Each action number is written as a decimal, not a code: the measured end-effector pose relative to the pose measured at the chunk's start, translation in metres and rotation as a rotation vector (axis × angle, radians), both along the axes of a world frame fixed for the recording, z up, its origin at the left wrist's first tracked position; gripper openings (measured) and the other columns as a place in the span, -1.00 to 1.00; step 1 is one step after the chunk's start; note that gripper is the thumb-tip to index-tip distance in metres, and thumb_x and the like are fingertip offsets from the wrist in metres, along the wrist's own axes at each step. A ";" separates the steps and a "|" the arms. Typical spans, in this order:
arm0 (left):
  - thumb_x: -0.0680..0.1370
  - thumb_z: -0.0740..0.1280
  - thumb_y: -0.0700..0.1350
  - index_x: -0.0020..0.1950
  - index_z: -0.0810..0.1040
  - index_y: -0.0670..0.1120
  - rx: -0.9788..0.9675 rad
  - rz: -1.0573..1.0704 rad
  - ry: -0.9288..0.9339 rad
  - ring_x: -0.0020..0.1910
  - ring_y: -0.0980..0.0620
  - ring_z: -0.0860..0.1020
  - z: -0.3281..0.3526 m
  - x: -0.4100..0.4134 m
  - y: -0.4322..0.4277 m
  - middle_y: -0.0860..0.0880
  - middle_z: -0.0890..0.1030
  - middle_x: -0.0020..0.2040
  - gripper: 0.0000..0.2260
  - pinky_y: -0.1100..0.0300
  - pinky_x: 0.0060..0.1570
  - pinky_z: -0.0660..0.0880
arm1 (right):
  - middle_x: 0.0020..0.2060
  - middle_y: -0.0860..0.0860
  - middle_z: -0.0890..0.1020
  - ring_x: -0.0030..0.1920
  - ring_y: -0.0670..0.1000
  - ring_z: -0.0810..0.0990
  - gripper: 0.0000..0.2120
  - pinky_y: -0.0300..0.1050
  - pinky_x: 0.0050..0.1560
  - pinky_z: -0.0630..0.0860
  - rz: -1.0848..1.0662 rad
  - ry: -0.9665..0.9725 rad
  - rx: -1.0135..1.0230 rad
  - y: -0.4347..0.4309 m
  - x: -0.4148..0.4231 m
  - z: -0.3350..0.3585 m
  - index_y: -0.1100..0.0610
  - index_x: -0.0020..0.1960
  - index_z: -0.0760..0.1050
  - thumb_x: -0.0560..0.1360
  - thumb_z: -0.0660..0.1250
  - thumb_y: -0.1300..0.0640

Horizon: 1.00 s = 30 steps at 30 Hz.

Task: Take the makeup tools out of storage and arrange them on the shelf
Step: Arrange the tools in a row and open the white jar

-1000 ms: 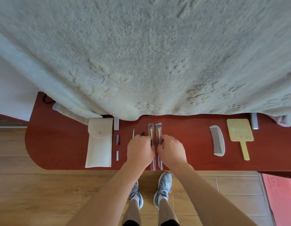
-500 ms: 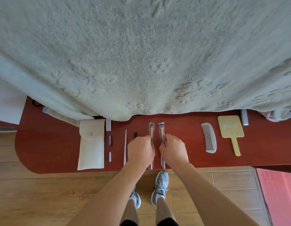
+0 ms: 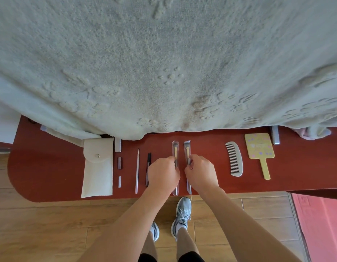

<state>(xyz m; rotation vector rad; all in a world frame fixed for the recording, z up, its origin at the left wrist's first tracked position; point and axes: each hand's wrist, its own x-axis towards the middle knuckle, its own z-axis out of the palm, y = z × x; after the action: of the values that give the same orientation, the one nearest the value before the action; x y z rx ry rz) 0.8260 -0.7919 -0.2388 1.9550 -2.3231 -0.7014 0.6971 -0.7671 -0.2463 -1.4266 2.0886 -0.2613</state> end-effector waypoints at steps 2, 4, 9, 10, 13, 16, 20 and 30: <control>0.59 0.31 -0.02 0.21 0.63 0.01 0.007 0.001 -0.001 -0.14 0.06 0.66 -0.001 -0.002 0.000 0.05 0.71 -0.10 -0.77 0.25 -0.26 0.48 | -0.15 -0.03 0.57 -0.23 -0.04 0.49 -0.79 -0.33 -0.34 0.31 0.004 -0.001 -0.002 0.000 -0.002 0.000 0.12 0.11 0.56 0.52 0.25 0.18; 0.58 0.31 -0.02 0.21 0.63 0.02 0.007 0.003 0.005 -0.16 0.06 0.66 -0.002 -0.003 0.001 0.06 0.71 -0.11 -0.76 0.26 -0.27 0.49 | -0.14 -0.02 0.58 -0.23 -0.04 0.49 -0.79 -0.32 -0.33 0.32 0.007 0.001 0.003 0.000 -0.004 0.001 0.12 0.11 0.56 0.52 0.24 0.18; 0.59 0.30 -0.03 0.23 0.62 0.02 -0.016 0.004 0.013 -0.13 0.05 0.66 -0.001 -0.009 0.001 0.05 0.71 -0.09 -0.75 0.28 -0.29 0.40 | -0.14 -0.01 0.60 -0.20 -0.01 0.56 -0.80 -0.25 -0.26 0.48 0.002 -0.005 0.007 0.001 -0.008 0.001 0.11 0.10 0.57 0.52 0.25 0.18; 0.59 0.31 -0.03 0.24 0.62 0.02 -0.019 0.004 0.013 -0.12 0.05 0.66 -0.001 -0.009 0.001 0.05 0.71 -0.09 -0.75 0.28 -0.29 0.40 | -0.13 -0.01 0.60 -0.20 -0.01 0.57 -0.81 -0.24 -0.24 0.51 0.002 -0.007 0.007 0.001 -0.008 0.001 0.11 0.10 0.57 0.52 0.25 0.18; 0.58 0.31 -0.03 0.24 0.62 0.02 -0.013 0.005 0.026 -0.12 0.04 0.66 -0.002 -0.010 0.001 0.05 0.71 -0.08 -0.75 0.28 -0.27 0.43 | -0.15 0.00 0.60 -0.21 0.01 0.57 -0.82 -0.19 -0.23 0.53 0.001 -0.008 0.010 0.001 -0.009 0.001 0.11 0.06 0.57 0.51 0.25 0.19; 0.59 0.31 -0.02 0.24 0.62 0.03 -0.013 0.002 0.025 -0.12 0.05 0.66 -0.003 -0.010 0.001 0.06 0.71 -0.08 -0.75 0.29 -0.28 0.42 | -0.19 0.00 0.58 -0.23 0.04 0.55 -0.83 -0.14 -0.27 0.52 0.009 0.007 0.017 0.000 -0.010 0.001 0.13 0.01 0.57 0.48 0.24 0.20; 0.59 0.31 -0.01 0.27 0.61 0.02 -0.021 -0.001 0.033 -0.12 0.05 0.66 -0.003 -0.011 0.001 0.06 0.71 -0.06 -0.73 0.31 -0.28 0.40 | -0.18 0.00 0.57 -0.25 0.01 0.50 -0.82 -0.25 -0.34 0.33 0.015 0.005 0.016 0.001 -0.011 0.002 0.13 0.04 0.57 0.49 0.24 0.20; 0.58 0.32 -0.02 0.23 0.63 0.01 -0.014 0.009 0.056 -0.15 0.05 0.66 -0.001 -0.009 0.002 0.06 0.71 -0.09 -0.75 0.28 -0.28 0.45 | -0.18 -0.01 0.57 -0.24 -0.01 0.52 -0.82 -0.30 -0.36 0.32 0.019 0.003 0.010 0.001 -0.011 0.000 0.12 0.04 0.57 0.50 0.24 0.20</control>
<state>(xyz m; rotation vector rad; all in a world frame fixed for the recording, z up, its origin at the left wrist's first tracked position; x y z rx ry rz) 0.8166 -0.7899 -0.2402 1.9135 -2.2789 -0.7272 0.6859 -0.7666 -0.2463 -1.4410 2.0753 -0.2409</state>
